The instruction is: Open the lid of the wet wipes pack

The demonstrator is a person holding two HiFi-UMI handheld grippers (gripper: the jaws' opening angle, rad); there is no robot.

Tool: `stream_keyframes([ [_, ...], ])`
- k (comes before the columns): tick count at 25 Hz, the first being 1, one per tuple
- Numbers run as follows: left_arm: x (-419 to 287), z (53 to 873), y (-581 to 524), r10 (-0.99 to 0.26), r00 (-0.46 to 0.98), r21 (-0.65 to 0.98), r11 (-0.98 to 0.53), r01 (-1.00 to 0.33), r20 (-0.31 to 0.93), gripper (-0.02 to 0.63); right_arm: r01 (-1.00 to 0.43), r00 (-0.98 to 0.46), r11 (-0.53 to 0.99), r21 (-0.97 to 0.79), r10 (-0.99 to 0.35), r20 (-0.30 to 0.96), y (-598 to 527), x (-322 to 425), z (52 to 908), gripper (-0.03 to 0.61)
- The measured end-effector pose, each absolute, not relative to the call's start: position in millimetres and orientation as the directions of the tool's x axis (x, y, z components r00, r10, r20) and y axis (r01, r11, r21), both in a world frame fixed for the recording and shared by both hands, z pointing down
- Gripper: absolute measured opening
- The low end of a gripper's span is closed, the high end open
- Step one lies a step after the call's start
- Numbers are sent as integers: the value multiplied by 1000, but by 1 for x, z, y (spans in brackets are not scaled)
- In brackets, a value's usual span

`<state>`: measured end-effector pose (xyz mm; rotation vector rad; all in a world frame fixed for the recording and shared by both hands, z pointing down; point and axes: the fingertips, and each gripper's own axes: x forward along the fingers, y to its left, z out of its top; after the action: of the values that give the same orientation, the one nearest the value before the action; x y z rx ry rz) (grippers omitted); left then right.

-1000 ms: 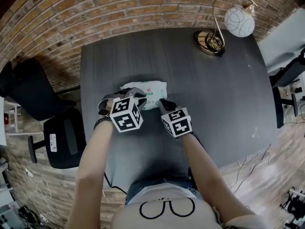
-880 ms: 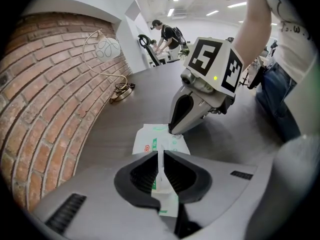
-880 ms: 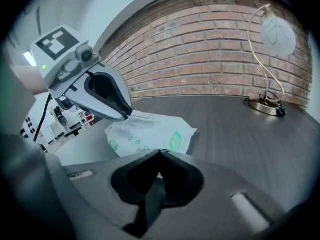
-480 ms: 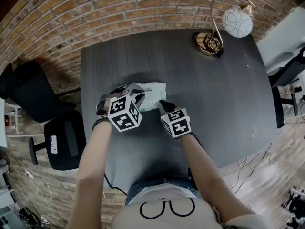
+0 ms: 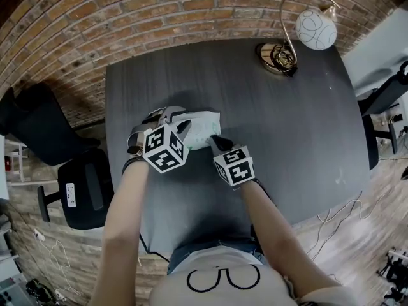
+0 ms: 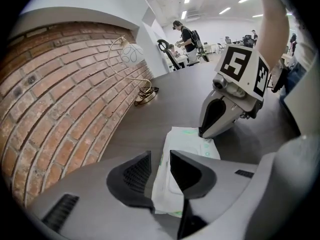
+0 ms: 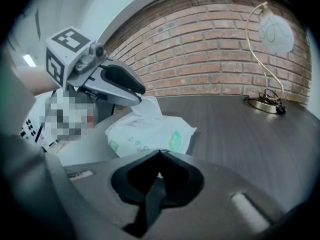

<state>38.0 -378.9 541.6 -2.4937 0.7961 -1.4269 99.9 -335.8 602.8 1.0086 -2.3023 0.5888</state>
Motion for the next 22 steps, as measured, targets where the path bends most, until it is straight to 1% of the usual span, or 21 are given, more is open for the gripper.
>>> stream_keyframes([
  [13, 25, 557, -409, -581, 349, -418, -794, -442, 735, 115, -759, -566, 628, -169, -510, 647, -337, 100, 604, 1],
  [17, 21, 565, -417, -600, 326, -421, -772, -476, 731, 127, -759, -567, 629, -167, -513, 644, -337, 100, 605, 0],
  [22, 17, 578, -424, -594, 308, -403, -765, -503, 744, 131, -753, -575, 635, -172, -509, 641, -337, 99, 605, 1],
])
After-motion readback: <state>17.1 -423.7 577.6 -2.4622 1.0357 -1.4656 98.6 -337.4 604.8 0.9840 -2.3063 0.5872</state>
